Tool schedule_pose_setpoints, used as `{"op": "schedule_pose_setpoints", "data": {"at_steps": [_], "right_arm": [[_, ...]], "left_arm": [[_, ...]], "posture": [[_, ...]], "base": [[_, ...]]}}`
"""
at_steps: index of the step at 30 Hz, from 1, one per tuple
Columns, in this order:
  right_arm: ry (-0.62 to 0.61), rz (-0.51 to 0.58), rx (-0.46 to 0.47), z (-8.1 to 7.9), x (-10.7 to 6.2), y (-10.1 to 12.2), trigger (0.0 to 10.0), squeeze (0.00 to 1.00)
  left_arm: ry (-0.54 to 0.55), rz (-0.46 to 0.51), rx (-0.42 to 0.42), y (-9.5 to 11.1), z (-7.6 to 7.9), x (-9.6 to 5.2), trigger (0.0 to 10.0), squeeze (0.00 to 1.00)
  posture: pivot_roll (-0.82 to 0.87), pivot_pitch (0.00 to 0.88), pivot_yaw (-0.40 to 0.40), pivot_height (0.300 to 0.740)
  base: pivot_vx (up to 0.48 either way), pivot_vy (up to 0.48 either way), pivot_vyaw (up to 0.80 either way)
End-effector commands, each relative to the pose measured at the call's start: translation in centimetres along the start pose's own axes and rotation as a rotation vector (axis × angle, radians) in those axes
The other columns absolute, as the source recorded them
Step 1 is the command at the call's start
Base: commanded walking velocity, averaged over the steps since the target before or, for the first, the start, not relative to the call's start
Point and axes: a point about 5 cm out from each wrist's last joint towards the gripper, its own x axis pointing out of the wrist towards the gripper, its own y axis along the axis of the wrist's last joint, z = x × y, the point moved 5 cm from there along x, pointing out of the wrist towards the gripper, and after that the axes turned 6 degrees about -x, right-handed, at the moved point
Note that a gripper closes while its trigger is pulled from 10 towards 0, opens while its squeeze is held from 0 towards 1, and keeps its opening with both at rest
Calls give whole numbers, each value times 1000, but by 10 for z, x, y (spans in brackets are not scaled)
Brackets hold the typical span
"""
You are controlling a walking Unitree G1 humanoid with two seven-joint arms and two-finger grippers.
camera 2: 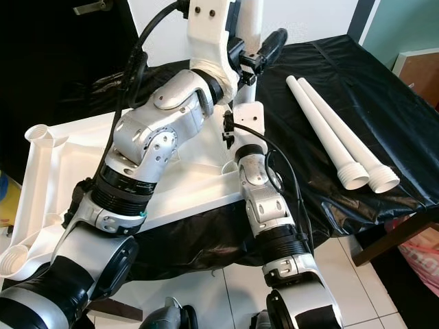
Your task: Building children table
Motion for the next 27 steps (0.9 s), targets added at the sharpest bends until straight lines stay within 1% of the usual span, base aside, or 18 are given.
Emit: {"op": "schedule_pose_setpoints", "data": {"at_steps": [1, 3, 7, 9, 10, 11, 17, 19, 22, 26, 27], "right_arm": [[-21, -9, 18, 4, 2, 1, 10000, 0], [-49, -17, 29, 11, 2, -1, 10000, 0], [-75, -22, 34, 17, 1, -2, 10000, 0], [-121, -29, 44, 28, -1, -5, 10000, 0], [-121, -29, 44, 28, -1, -5, 10000, 0], [-139, -32, 48, 33, -2, -6, 10000, 0], [-148, -26, 38, 39, -6, -8, 10000, 0], [-149, -17, 42, 43, -11, -10, 10000, 0], [-149, -12, 41, 44, -13, -11, 10000, 0], [-143, -2, 34, 49, -19, -12, 10000, 0], [-143, -2, 34, 49, -19, -12, 10000, 0]], "left_arm": [[-103, 24, 34, 6, 14, -2, 10000, 0], [-111, 40, 42, 7, 15, -4, 10000, 0], [-113, 57, 44, 7, 15, -7, 10000, 0], [-118, 72, 63, 2, 14, -15, 10000, 0], [-118, 72, 63, 2, 14, -15, 10000, 0], [-125, 73, 73, -1, 13, -19, 10000, 0], [-135, 69, 109, -10, 14, -26, 10000, 0], [-123, 47, 119, -20, 10, -32, 10000, 0], [-115, 39, 119, -23, 8, -34, 10000, 0], [-81, 23, 125, -37, 1, -43, 10000, 0], [-81, 23, 125, -37, 1, -43, 10000, 0]], "posture": [[-66, 81, 71, 740], [-67, 84, 71, 740], [-67, 85, 71, 740], [-67, 90, 73, 740], [-67, 90, 73, 740], [-67, 90, 73, 740], [-67, 96, 72, 740], [-68, 97, 70, 740], [-68, 97, 70, 740], [-72, 92, 70, 740], [-72, 92, 70, 740]], "base": [[0, 0, 0], [0, 0, 0], [0, 0, 0], [0, 0, 0], [0, 0, 0], [0, 0, 0], [0, 0, 0], [0, 0, 0], [0, 0, 0], [0, 0, 0], [0, 0, 0]]}}
